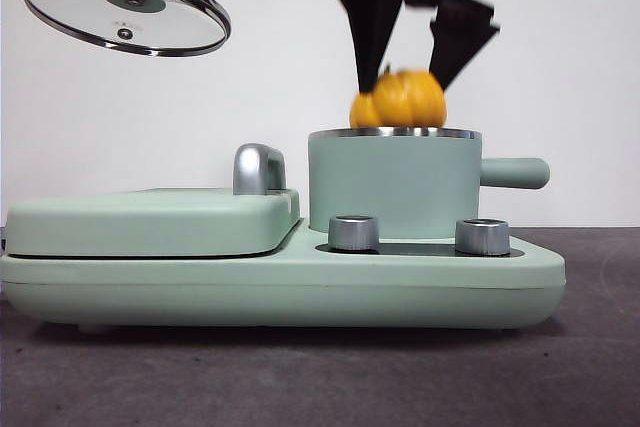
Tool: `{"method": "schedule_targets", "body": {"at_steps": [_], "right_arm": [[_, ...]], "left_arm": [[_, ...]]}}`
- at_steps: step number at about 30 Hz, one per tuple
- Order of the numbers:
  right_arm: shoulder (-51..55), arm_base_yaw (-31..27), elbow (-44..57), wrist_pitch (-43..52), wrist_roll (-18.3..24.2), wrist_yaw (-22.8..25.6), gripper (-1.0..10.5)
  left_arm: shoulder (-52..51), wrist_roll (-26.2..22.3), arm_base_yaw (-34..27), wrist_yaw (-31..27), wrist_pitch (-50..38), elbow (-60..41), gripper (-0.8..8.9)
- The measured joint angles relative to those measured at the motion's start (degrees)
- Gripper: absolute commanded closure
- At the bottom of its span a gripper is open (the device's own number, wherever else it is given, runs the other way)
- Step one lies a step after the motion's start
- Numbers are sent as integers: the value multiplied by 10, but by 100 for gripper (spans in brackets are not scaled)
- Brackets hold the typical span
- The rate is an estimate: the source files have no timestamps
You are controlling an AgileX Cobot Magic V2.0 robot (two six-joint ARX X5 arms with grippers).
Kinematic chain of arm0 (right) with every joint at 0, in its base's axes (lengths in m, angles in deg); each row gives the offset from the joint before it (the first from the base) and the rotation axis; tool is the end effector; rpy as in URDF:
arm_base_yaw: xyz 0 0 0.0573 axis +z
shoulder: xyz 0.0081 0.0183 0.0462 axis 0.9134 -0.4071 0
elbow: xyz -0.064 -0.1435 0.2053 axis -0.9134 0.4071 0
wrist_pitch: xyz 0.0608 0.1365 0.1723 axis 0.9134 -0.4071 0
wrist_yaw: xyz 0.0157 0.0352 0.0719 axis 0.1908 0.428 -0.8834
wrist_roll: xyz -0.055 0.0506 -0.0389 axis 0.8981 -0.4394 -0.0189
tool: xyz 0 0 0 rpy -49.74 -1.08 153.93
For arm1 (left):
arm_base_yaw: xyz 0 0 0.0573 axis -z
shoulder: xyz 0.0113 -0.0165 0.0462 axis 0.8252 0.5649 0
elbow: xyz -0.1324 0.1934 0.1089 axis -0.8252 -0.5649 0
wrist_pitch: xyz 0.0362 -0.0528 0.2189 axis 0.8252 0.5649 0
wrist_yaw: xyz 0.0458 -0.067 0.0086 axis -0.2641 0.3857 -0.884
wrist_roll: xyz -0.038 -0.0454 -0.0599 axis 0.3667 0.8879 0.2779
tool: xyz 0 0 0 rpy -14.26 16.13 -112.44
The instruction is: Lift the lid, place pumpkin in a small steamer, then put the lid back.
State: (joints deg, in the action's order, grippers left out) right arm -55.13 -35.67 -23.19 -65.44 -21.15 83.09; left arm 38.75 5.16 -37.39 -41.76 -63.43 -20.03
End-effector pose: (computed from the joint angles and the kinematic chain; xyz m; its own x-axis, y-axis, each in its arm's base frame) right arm 0.3123 0.1893 0.2873 0.2618 0.2458 -0.9333 -0.5367 0.8408 0.0709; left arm 0.2347 -0.0924 0.3398 0.7909 -0.4750 -0.3859 0.5067 0.8618 -0.0223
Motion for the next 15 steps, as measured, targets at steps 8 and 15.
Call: {"method": "schedule_targets", "body": {"at_steps": [8,15], "right_arm": [[-45,-13,0,43,7,1,556],[-71,-12,0,49,10,1,556]], "left_arm": [[0,0,0,0,0,0,796],[0,0,0,0,0,0,796]]}}
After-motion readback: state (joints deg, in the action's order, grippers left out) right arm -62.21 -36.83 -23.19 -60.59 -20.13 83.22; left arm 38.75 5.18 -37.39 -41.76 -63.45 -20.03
